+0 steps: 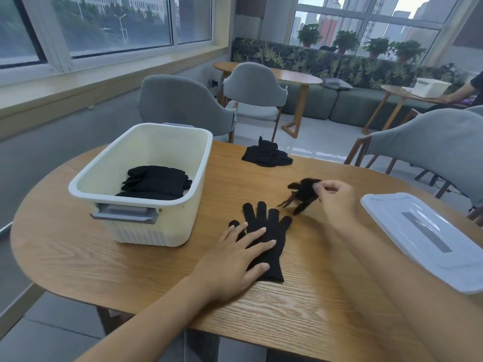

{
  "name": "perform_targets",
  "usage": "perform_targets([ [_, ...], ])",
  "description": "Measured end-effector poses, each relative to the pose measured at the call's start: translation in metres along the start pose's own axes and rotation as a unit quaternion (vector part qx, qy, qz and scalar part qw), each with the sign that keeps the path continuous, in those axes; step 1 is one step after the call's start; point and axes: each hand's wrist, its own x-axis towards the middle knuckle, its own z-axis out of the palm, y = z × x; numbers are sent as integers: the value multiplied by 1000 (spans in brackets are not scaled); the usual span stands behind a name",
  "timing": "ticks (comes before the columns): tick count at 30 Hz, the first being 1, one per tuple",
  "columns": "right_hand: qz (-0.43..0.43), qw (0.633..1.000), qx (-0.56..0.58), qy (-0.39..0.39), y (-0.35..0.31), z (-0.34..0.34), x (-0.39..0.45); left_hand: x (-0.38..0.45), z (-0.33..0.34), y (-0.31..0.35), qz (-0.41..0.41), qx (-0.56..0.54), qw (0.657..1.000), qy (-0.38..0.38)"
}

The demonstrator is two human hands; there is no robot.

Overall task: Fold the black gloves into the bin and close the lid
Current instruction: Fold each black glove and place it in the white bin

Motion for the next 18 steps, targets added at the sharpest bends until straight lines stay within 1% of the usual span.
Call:
perform_targets([
  [2, 62, 993, 100, -16, -6, -8, 8, 0, 0, 0, 1, -3, 1000, 3],
  [4, 143, 962, 221, -76, -3, -15, 12, 0, 1, 0, 1, -1, 1000, 7],
  [5, 174, 951, 230, -109, 3, -19, 12, 1, 1, 0, 1, -1, 1000, 7],
  [6, 185, 956, 183, -136, 12, -21, 11, 1, 1, 0, 0, -1, 1000, 6],
  [7, 169, 971, 72, -156, 22, -22, 9, 1, 1, 0, 0, -2, 1000, 3],
  [8, 129, 977, -68, -157, 33, -23, 5, 0, 1, 0, 0, -3, 1000, 2],
  [9, 73, 971, -176, -142, 44, -24, 2, 1, 1, 0, 0, -4, 1000, 2],
  [10, 14, 963, -239, -122, 53, -25, -4, 0, 1, 0, 0, -4, 1000, 3],
  [11, -37, 959, -260, -106, 58, -27, -9, 0, 1, 0, 0, -5, 1000, 4],
  [12, -75, 959, -253, -101, 61, -28, -16, 0, 1, 0, 0, -7, 1000, 5],
  [14, -135, 954, -233, -131, 66, -30, -25, 1, 1, 1, 0, -14, 1000, 7],
  [16, -179, 928, -269, -182, 69, -31, -34, 1, 0, 1, 1, -16, 1000, 11],
  [18, -215, 902, -320, -196, 72, -32, -37, 0, -1, 1, 4, -26, 999, 24],
])
